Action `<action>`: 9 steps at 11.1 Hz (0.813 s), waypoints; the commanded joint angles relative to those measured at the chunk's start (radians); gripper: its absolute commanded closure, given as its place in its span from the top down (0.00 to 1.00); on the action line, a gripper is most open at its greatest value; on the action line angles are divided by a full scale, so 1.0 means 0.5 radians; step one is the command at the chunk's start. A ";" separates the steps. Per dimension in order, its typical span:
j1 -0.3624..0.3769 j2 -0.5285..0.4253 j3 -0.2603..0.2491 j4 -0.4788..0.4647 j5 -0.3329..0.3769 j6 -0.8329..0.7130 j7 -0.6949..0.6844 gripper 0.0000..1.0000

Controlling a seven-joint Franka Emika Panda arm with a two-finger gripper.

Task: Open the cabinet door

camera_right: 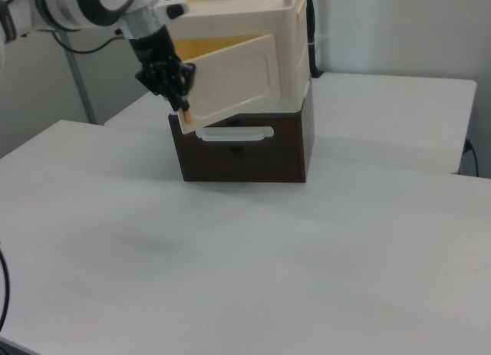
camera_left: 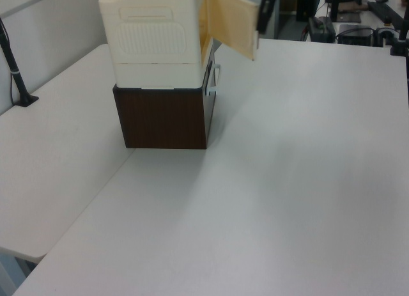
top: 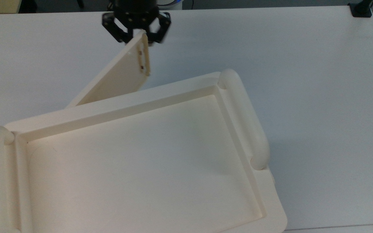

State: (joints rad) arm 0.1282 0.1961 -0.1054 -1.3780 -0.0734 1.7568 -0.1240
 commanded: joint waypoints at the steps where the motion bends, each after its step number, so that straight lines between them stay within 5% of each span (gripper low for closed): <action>1: -0.268 -0.198 -0.007 -0.076 0.049 -0.401 -0.154 1.00; 5: -0.364 -0.328 -0.004 -0.070 0.030 -0.871 -0.129 1.00; 9: -0.349 -0.300 0.008 -0.079 0.039 -0.848 -0.029 1.00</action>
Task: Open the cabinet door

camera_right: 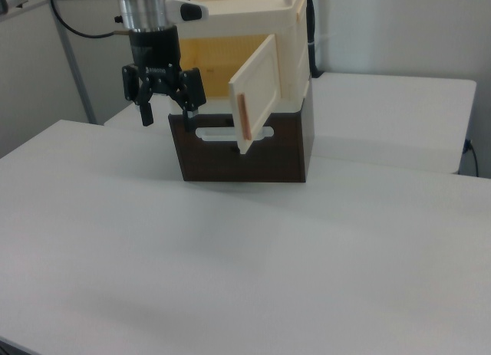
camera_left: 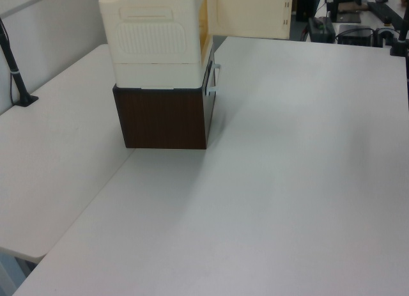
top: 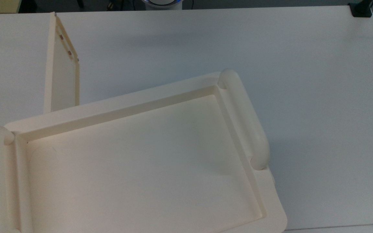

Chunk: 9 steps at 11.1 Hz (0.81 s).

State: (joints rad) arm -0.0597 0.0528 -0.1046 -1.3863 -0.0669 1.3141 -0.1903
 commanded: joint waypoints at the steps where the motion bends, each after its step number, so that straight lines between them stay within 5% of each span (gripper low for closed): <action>1: 0.037 0.002 0.019 -0.077 0.036 0.102 0.208 1.00; 9: 0.073 0.045 0.022 -0.142 0.177 0.400 0.344 1.00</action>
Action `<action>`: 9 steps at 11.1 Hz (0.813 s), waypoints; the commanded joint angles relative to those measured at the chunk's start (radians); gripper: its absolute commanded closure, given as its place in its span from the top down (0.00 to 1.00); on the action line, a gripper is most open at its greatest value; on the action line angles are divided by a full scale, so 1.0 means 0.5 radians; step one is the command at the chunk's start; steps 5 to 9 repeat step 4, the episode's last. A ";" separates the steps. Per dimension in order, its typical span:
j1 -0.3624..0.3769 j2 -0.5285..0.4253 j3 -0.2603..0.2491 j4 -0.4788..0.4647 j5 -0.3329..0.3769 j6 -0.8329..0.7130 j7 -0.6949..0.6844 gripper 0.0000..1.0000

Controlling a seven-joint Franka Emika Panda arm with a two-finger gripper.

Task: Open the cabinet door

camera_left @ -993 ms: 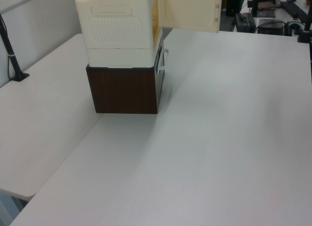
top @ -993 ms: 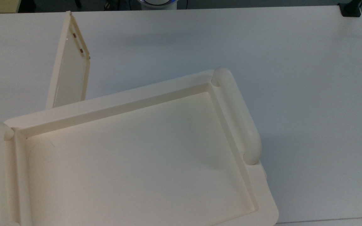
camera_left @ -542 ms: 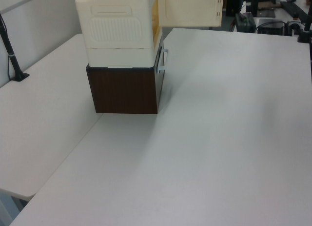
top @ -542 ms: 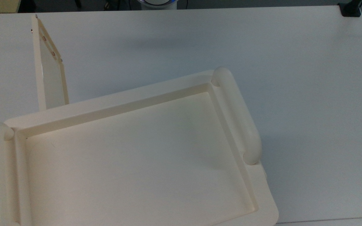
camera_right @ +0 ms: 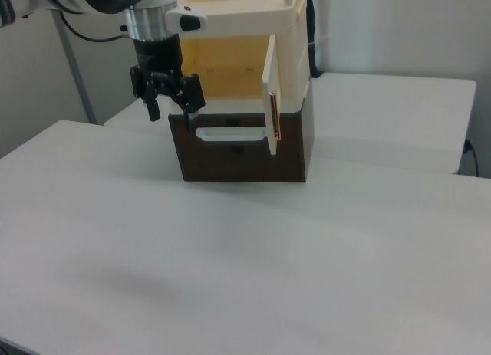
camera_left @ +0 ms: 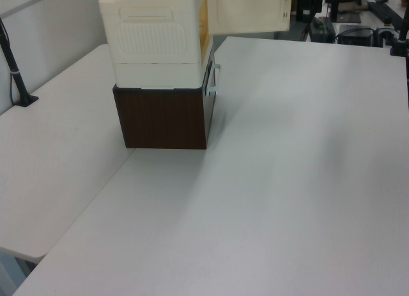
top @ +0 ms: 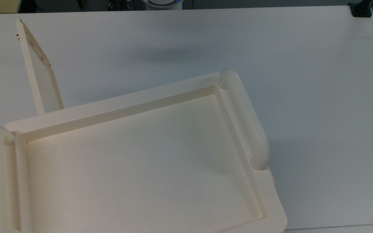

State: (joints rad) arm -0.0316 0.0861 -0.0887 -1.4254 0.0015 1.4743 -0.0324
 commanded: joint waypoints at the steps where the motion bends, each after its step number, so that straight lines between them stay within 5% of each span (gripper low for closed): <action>1: 0.017 -0.022 -0.010 -0.064 0.040 0.079 0.037 1.00; 9: 0.020 -0.019 -0.010 -0.064 0.043 0.067 0.052 1.00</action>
